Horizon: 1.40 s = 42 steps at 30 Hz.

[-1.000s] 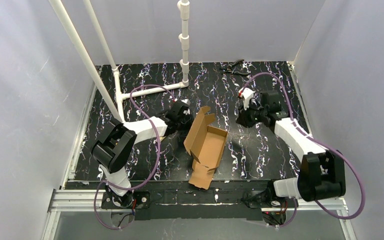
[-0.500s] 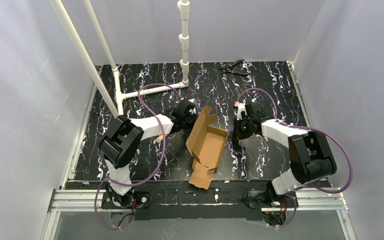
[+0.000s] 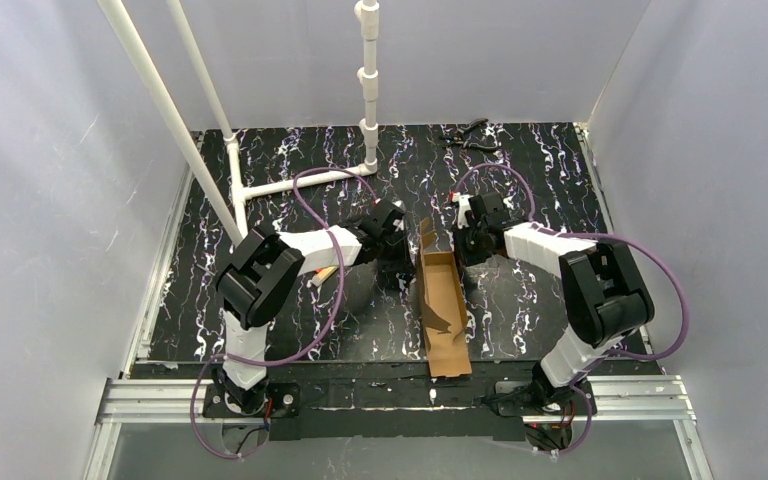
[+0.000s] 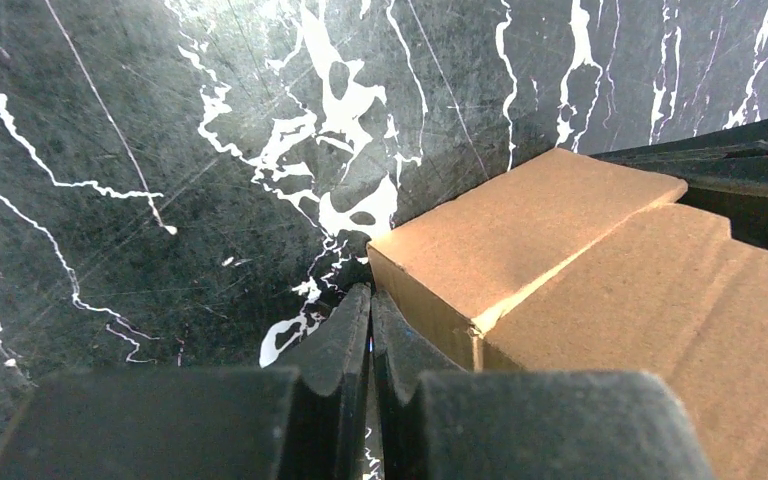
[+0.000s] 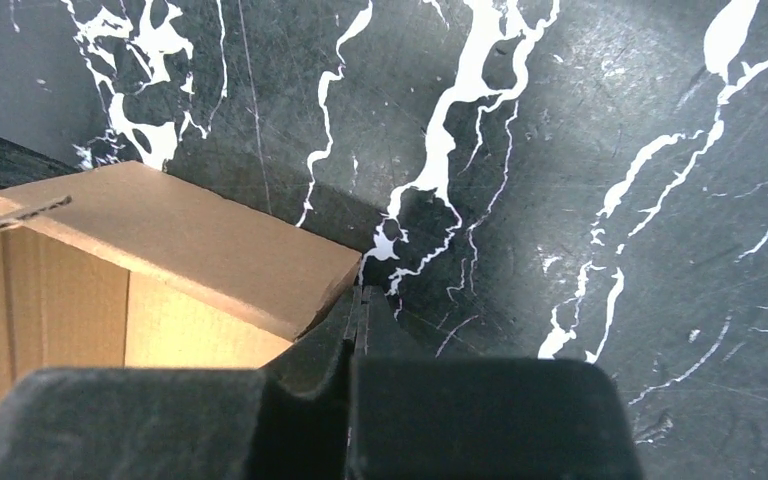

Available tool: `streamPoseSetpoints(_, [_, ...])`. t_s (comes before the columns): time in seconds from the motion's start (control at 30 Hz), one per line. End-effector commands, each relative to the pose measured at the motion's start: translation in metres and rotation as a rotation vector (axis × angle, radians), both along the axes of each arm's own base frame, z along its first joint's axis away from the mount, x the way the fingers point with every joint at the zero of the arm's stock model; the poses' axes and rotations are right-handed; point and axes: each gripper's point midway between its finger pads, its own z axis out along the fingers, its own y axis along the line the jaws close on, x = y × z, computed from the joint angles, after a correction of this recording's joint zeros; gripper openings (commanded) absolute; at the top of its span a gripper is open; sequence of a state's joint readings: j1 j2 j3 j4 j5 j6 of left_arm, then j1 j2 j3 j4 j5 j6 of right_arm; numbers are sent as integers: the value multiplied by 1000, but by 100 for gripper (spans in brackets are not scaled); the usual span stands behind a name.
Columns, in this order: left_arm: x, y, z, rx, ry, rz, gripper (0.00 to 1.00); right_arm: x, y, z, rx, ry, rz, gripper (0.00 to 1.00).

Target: Fold the paper box

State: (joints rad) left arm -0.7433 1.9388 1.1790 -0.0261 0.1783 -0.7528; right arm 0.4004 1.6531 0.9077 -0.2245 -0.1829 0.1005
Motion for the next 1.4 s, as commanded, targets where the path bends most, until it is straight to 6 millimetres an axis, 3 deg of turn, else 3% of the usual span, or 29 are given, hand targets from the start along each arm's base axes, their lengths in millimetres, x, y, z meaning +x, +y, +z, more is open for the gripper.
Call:
streamPoseSetpoints(0.0, [-6, 1, 14, 6, -7, 8, 3, 7, -8, 17, -62, -114, 66, 1])
streamPoseSetpoints(0.1, [-2, 20, 21, 7, -17, 68, 8, 14, -29, 36, -107, -222, 157, 6])
streamPoseSetpoints(0.23, [-6, 33, 35, -18, -33, 84, 13, 10, -29, 73, -94, -331, 398, 43])
streamPoseSetpoints(0.33, [-15, 36, 43, -39, -32, 79, 13, 5, -8, 100, -3, -405, 602, 87])
streamPoseSetpoints(0.37, [-18, 37, 46, -50, -33, 79, 13, 3, -1, 105, 34, -408, 655, 97])
streamPoseSetpoints(0.4, [-21, 40, 46, -53, -32, 80, 13, -1, 6, 108, 66, -397, 716, 98])
streamPoseSetpoints(0.57, [-35, 50, 62, -86, -53, 80, 14, -13, 19, 84, 152, -272, 1019, 98])
streamPoseSetpoints(0.73, [-49, 62, 85, -119, -95, 73, 28, -5, 24, 60, 100, -220, 1129, 91])
streamPoseSetpoints(0.9, [-63, 77, 109, -144, -144, 74, 51, 1, 39, 45, 70, -255, 1104, 73])
streamPoseSetpoints(1.1, [-82, 107, 111, -209, -142, 197, 94, 11, 49, 39, 51, -341, 1040, 46])
streamPoseSetpoints(1.27, [-99, 119, 102, -310, -117, 238, 94, 9, 47, 41, 41, -399, 1006, 25])
streamPoseSetpoints(1.37, [-110, 123, 95, -347, -93, 255, 89, 12, 42, 50, 38, -433, 934, 13])
